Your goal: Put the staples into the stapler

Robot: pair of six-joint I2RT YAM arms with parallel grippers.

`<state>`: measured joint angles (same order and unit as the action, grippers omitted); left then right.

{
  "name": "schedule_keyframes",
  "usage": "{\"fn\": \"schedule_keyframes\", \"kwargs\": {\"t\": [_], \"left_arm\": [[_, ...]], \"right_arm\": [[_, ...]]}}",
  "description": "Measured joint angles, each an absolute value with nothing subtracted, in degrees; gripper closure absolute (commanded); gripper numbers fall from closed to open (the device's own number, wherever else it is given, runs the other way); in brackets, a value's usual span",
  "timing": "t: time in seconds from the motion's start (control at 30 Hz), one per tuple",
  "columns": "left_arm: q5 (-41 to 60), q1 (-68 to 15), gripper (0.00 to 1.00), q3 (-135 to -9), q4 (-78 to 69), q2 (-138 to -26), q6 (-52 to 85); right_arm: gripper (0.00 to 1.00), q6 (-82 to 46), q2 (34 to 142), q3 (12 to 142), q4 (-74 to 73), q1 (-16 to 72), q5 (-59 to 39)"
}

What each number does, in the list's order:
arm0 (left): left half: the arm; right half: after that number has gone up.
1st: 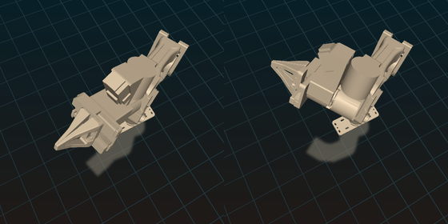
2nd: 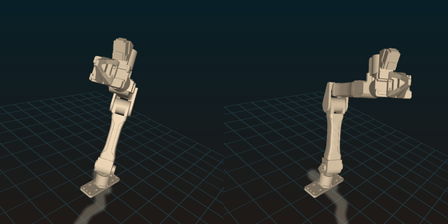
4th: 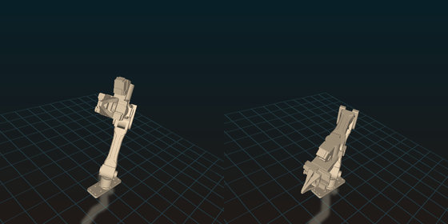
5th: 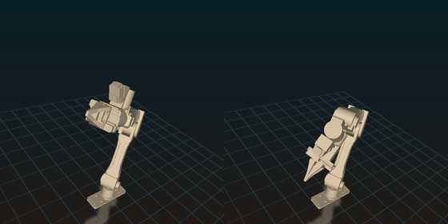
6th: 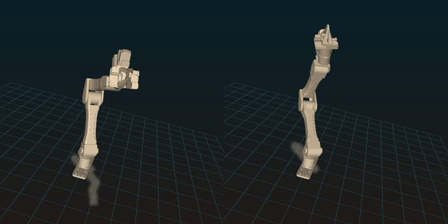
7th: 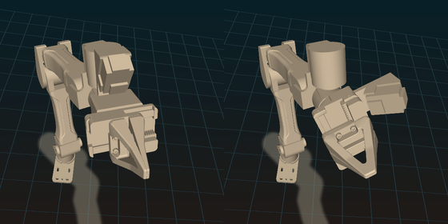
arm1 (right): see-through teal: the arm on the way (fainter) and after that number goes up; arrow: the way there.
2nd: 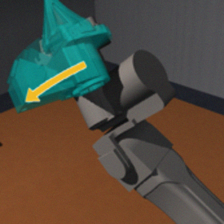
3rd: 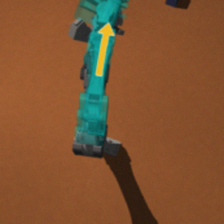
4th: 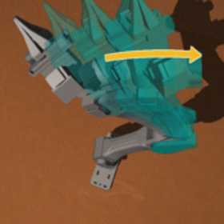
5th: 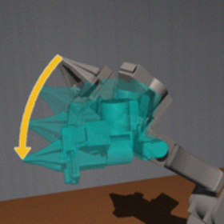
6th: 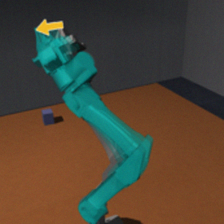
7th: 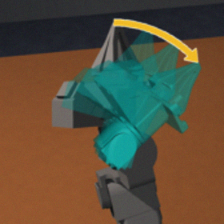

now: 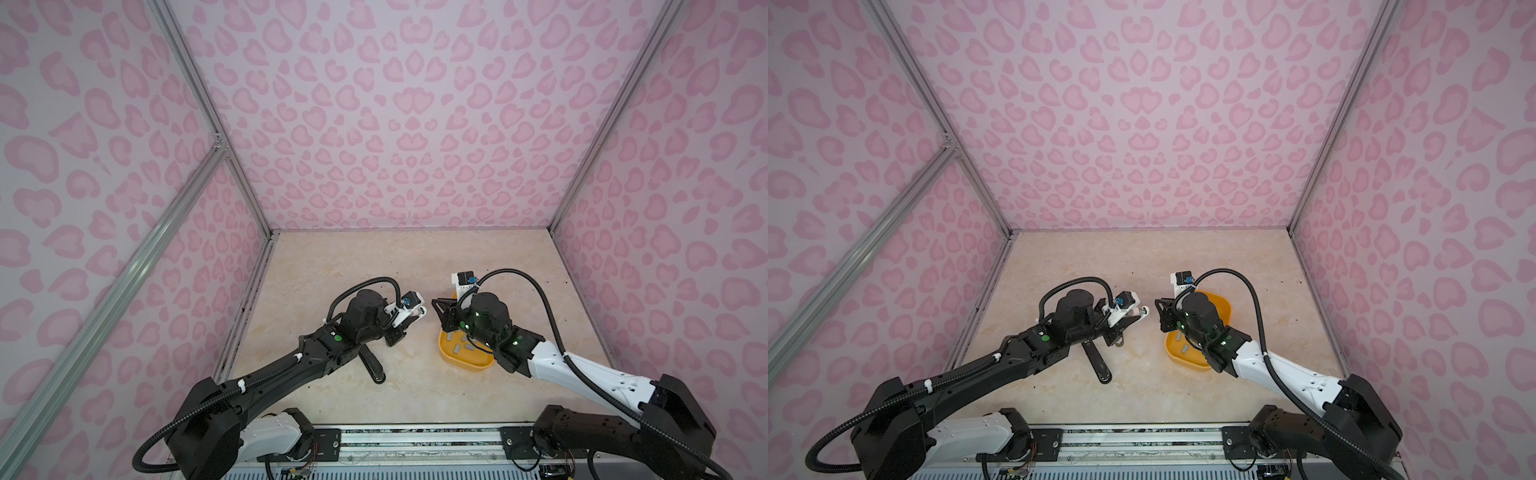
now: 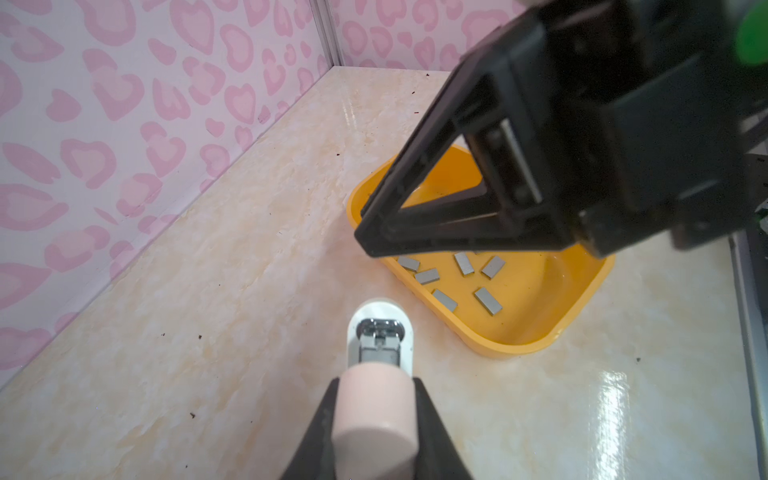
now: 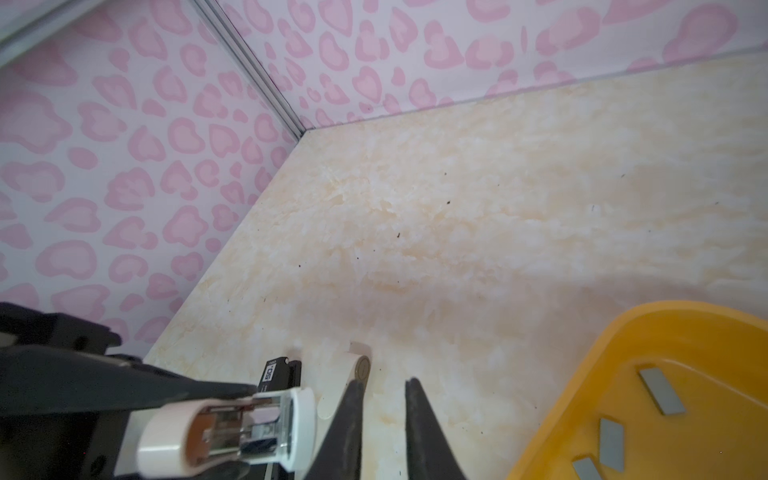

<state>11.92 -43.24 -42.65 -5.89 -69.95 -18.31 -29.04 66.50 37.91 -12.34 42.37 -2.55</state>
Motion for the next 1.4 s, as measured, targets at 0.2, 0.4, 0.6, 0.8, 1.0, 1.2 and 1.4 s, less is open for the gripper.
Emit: {"fn": "schedule_keyframes", "kwargs": {"t": [0.2,0.4,0.6,0.8,1.0,1.2,1.4], "left_arm": [[11.7,-43.24,0.96,-42.65,-5.91,-70.06,-18.31],[11.66,-43.24,0.96,-42.65,-5.91,-70.17,-18.31],[11.53,-43.24,0.97,-42.65,-5.91,-70.17,-18.28],[11.55,-43.29,0.97,-42.65,-5.91,-70.02,-18.28],[11.53,-43.29,0.96,-42.02,-5.89,-68.97,-18.28],[11.53,-43.29,0.96,-41.25,-5.85,-68.18,-18.26],[11.55,-43.29,0.96,-40.16,-5.78,-66.57,-18.22]], "right_arm": [[0.92,-25.3,62.67,38.54,-12.25,43.07,-5.02],[0.92,-23.14,64.97,41.78,-10.48,44.77,-7.86],[0.91,-21.45,67.75,43.66,-8.97,46.76,-8.29],[0.91,-21.43,70.48,43.66,-8.69,46.74,-6.79],[0.92,-21.45,73.43,45.6,-7.38,46.76,-6.02],[0.93,-21.52,75.44,45.76,-7.42,46.7,-5.63],[0.94,-21.91,78.65,46.5,-7.57,46.85,-5.67]]}}
